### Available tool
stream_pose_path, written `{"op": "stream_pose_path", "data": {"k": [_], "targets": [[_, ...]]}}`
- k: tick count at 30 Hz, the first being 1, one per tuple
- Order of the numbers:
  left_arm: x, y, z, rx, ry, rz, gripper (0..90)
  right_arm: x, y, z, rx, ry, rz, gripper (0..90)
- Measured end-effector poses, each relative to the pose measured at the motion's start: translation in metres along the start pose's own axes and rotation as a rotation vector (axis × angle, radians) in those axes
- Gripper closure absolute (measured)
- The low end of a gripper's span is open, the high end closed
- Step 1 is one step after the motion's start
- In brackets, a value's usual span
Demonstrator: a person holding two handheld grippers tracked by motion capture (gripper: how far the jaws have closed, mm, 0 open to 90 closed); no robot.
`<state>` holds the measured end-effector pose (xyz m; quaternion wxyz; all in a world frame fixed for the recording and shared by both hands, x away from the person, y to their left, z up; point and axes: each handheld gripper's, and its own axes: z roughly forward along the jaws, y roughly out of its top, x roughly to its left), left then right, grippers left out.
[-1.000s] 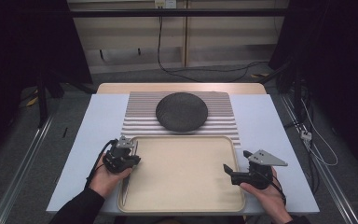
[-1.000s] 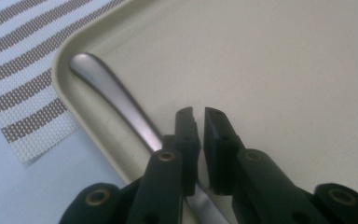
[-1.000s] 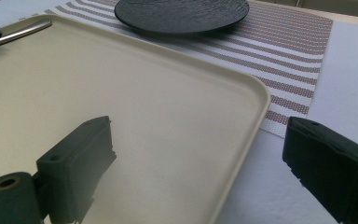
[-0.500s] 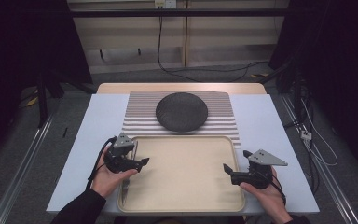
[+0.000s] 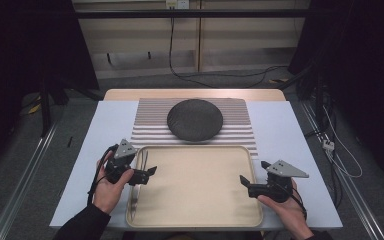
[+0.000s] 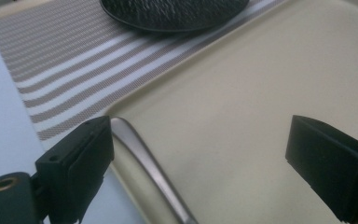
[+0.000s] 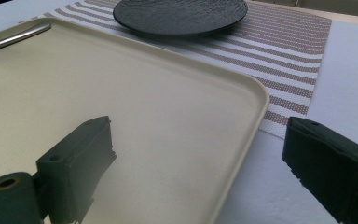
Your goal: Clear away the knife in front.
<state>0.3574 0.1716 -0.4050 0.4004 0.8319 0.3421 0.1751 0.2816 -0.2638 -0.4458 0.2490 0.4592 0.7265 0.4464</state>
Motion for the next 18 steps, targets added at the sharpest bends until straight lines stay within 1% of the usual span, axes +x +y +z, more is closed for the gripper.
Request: {"op": "stream_pose_path", "data": {"k": [2, 4, 6, 7, 8, 9, 12, 13, 14, 15, 16, 17, 18], "targets": [[0.002, -0.003, -0.003, -0.005, 0.004, -0.005, 6.9, 0.000, 0.000, 0.000, 0.000, -0.002, -0.001, 8.3], [0.003, -0.006, -0.007, -0.014, 0.002, -0.022, 6.5, 0.000, 0.000, 0.000, 0.000, -0.001, 0.001, 8.3], [0.004, -0.011, -0.013, -0.036, -0.009, -0.042, 6.4, 0.000, 0.000, 0.000, 0.001, -0.001, 0.000, 8.3], [0.003, -0.013, -0.015, -0.033, -0.002, -0.050, 6.2, 0.000, 0.000, -0.001, 0.001, -0.002, -0.003, 8.3], [0.004, -0.014, -0.018, -0.038, 0.009, -0.054, 6.2, 0.000, 0.000, -0.001, 0.000, -0.002, -0.002, 8.3], [0.005, -0.016, -0.020, -0.046, 0.010, -0.062, 6.1, 0.000, 0.000, -0.001, 0.000, -0.003, -0.001, 8.3], [0.007, -0.020, -0.023, -0.049, 0.027, -0.071, 5.8, -0.001, -0.001, -0.002, -0.002, -0.006, -0.001, 8.3], [0.008, -0.022, -0.024, -0.040, 0.025, -0.073, 5.8, 0.000, -0.001, -0.002, -0.002, -0.007, 0.000, 8.3], [0.009, -0.024, -0.025, -0.043, 0.025, -0.071, 5.8, 0.000, -0.001, -0.002, -0.001, -0.007, 0.001, 8.3], [0.009, -0.026, -0.026, -0.044, 0.016, -0.066, 5.8, 0.000, -0.001, -0.002, 0.000, -0.008, 0.002, 8.3], [0.010, -0.028, -0.027, -0.035, 0.012, -0.060, 5.8, -0.001, -0.001, -0.002, 0.000, -0.009, 0.004, 8.3], [0.010, -0.030, -0.028, -0.027, 0.027, -0.058, 5.8, -0.001, -0.001, -0.002, 0.001, -0.010, 0.004, 8.3], [0.009, -0.033, -0.030, -0.030, 0.036, -0.062, 5.9, -0.001, -0.001, -0.002, 0.003, -0.012, 0.005, 8.3]]}}
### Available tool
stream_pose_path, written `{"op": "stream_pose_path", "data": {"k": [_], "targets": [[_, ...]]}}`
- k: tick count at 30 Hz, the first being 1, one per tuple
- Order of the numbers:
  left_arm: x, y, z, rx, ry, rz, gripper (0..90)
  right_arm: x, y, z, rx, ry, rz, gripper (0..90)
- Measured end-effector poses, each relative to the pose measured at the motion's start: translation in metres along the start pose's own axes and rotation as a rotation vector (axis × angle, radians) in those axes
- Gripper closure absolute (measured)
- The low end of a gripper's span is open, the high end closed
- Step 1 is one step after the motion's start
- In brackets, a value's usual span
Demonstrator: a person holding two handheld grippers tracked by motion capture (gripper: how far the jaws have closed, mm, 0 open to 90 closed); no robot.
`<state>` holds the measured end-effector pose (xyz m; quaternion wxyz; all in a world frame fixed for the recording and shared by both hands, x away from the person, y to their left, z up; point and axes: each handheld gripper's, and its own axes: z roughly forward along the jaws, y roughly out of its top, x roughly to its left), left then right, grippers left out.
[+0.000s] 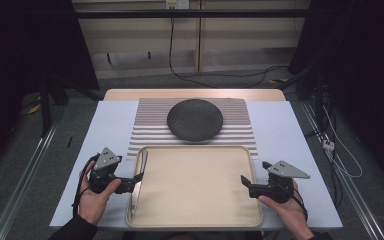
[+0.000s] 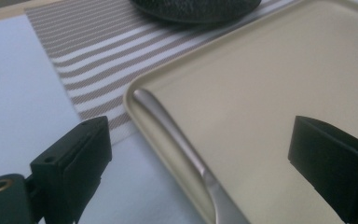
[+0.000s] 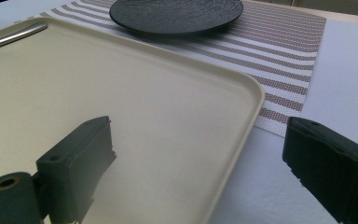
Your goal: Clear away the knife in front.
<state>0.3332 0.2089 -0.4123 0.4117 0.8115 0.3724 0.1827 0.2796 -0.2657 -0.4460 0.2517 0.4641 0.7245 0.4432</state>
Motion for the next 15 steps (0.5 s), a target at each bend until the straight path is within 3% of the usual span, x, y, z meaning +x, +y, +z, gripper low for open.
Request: {"op": "stream_pose_path", "data": {"k": [7, 9, 15], "targets": [[0.002, -0.022, -0.003, -0.011, 0.012, -0.034, 5.7, -0.001, 0.000, -0.001, -0.003, -0.010, 0.001, 8.3], [0.002, -0.024, -0.003, -0.011, 0.013, -0.017, 5.8, -0.001, 0.000, -0.003, -0.003, -0.012, 0.002, 8.3], [0.004, -0.025, -0.002, -0.015, -0.002, -0.027, 5.6, -0.002, 0.000, -0.003, -0.006, -0.015, 0.010, 8.3]]}}
